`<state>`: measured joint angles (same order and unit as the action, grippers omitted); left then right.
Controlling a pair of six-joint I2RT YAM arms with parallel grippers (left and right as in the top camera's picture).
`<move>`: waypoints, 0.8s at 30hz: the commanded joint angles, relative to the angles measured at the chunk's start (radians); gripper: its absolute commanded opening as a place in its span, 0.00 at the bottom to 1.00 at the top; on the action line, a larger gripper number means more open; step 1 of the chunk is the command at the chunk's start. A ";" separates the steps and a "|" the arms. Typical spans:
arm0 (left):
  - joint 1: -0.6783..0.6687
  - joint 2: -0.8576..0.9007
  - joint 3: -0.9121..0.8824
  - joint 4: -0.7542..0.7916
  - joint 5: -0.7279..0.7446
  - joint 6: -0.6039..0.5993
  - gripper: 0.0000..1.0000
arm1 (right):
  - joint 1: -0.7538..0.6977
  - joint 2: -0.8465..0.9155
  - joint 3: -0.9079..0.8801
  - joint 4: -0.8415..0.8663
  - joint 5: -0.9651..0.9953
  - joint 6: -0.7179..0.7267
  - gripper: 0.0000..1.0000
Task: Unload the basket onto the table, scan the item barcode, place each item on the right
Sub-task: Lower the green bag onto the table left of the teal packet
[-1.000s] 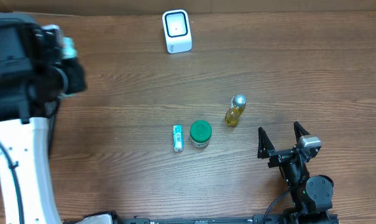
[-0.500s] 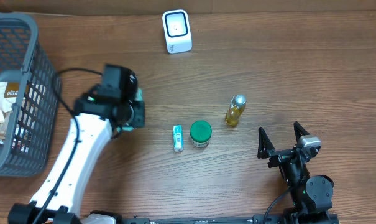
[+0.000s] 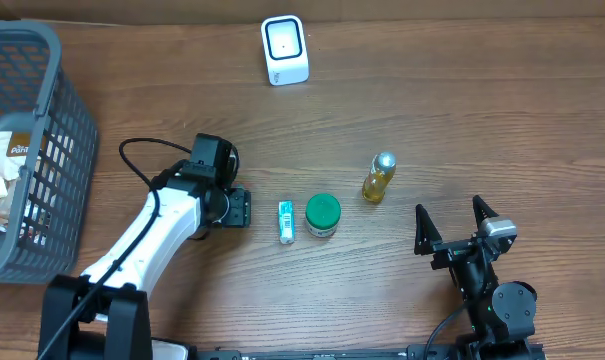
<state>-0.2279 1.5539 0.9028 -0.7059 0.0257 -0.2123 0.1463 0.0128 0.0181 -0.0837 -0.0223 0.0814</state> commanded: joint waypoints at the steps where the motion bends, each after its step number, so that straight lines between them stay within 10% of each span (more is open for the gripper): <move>1: -0.003 0.010 -0.005 0.015 0.019 -0.013 0.79 | 0.002 -0.010 -0.010 0.002 -0.005 0.001 1.00; 24: -0.001 0.009 0.043 0.008 -0.089 0.033 0.78 | 0.002 -0.010 -0.010 0.002 -0.005 0.001 1.00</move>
<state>-0.2276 1.5578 0.9199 -0.6949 -0.0422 -0.2024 0.1463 0.0128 0.0181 -0.0837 -0.0231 0.0814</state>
